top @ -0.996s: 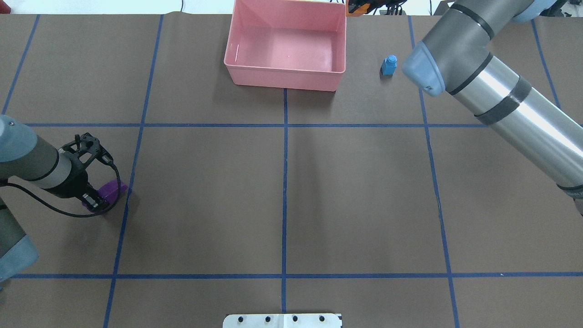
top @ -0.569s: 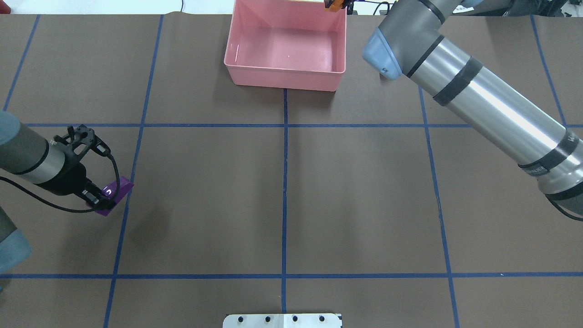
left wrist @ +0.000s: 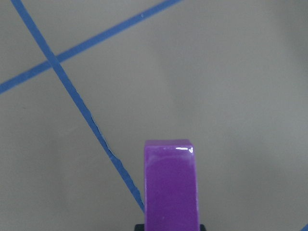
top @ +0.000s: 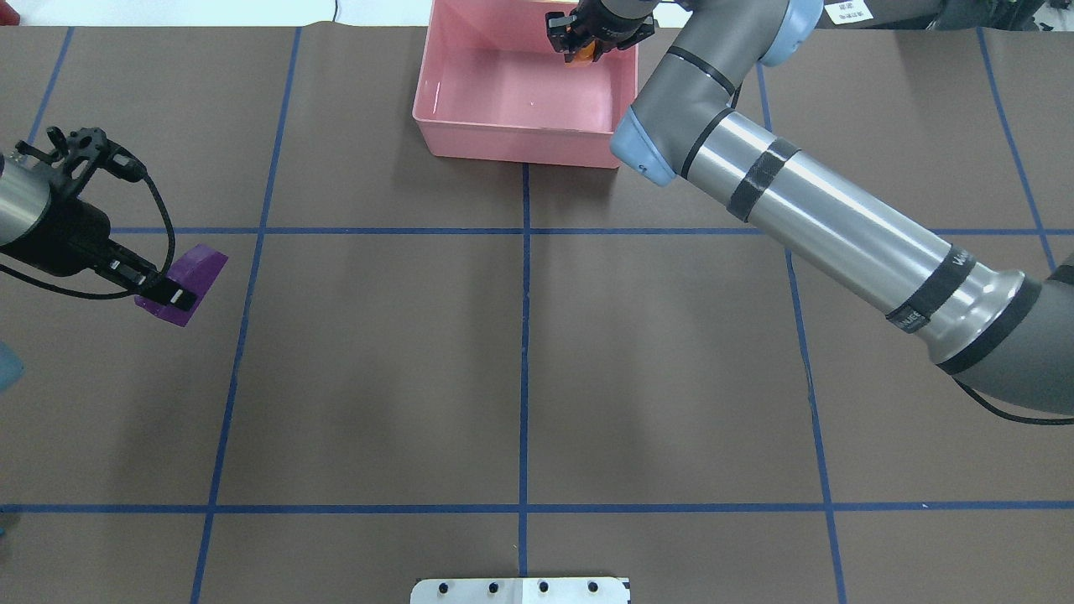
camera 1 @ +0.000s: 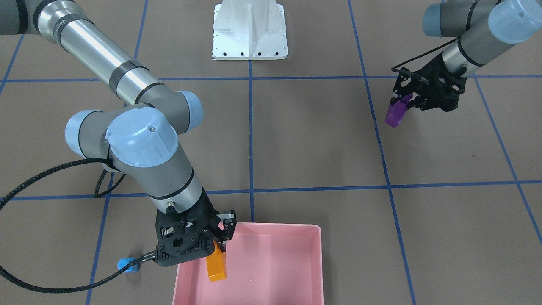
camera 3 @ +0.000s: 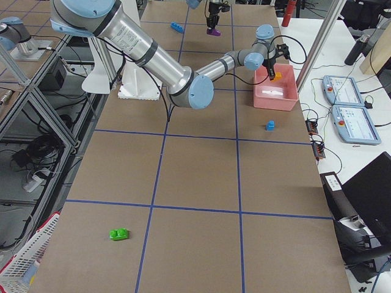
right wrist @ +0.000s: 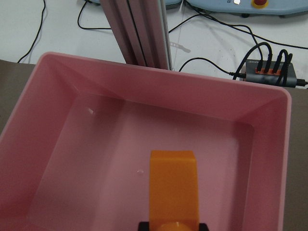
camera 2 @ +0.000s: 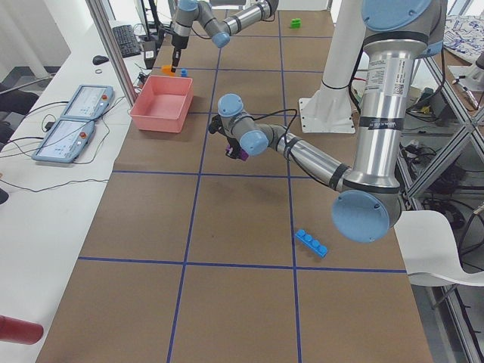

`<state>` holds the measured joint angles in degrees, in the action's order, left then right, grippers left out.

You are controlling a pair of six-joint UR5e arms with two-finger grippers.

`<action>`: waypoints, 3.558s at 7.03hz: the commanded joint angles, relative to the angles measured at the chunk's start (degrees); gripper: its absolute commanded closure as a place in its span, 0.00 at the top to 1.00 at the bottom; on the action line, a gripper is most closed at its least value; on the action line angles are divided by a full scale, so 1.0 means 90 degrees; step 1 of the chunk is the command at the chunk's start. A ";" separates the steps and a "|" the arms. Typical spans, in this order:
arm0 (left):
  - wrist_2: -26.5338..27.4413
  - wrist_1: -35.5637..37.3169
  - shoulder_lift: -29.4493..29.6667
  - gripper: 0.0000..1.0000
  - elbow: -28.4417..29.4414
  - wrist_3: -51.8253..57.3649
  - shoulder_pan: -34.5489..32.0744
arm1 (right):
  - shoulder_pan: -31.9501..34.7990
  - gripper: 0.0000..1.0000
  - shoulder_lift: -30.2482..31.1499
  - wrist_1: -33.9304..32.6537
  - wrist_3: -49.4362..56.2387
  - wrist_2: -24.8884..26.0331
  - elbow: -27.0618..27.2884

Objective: Put all blocks into box

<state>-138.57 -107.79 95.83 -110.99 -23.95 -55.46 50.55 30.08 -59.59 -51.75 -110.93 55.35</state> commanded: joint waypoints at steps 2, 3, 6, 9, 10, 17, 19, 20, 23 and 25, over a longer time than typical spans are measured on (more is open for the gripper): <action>-0.0150 -0.0005 0.0239 0.00 -0.0002 -0.0305 -0.0147 | -0.0109 0.66 -0.0217 0.0381 0.0008 0.0236 -0.0545; -0.0159 -0.0005 0.0473 0.00 -0.0021 -0.0597 -0.0176 | -0.0099 0.99 -0.0304 0.0381 -0.0021 0.0226 -0.0526; -0.0140 -0.0083 0.1342 0.00 -0.0148 -0.2617 -0.0186 | 0.0076 1.00 0.0075 -0.1689 -0.0569 -0.0173 0.1147; 0.0170 -0.0103 0.2299 0.00 0.0211 -0.3734 -0.0166 | 0.0348 1.00 0.1370 -0.3154 0.0815 -0.0320 0.2888; 0.0404 -0.0132 0.2601 0.00 0.0503 -0.3755 -0.0157 | 0.0495 1.00 0.1733 -0.3116 0.1263 -0.0321 0.3115; 0.4211 -0.2659 0.5306 0.00 0.4493 -0.6351 0.0916 | 0.0877 1.00 0.2499 0.0129 0.2049 -0.0536 0.1629; 0.4935 -0.2915 0.6174 0.00 0.5919 -0.6362 0.1122 | 0.0868 1.00 0.2100 0.0508 0.2039 -0.0487 0.0796; 0.5257 -0.2925 0.6323 0.00 0.6371 -0.6362 0.1171 | 0.0858 1.00 0.1962 0.0518 0.2039 -0.0438 0.0542; 0.5778 -0.2896 0.6471 0.94 0.7155 -0.6343 0.1172 | 0.0722 1.00 0.1796 0.1248 0.2029 -0.0253 -0.0172; 0.5788 -0.2896 0.6471 1.00 0.7166 -0.6343 0.1172 | 0.0517 1.00 0.1590 0.1250 0.1912 -0.0078 -0.0339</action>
<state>-86.64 -133.86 154.00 -46.84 -81.05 -44.91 56.24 45.33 -48.63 -34.09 -112.74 53.29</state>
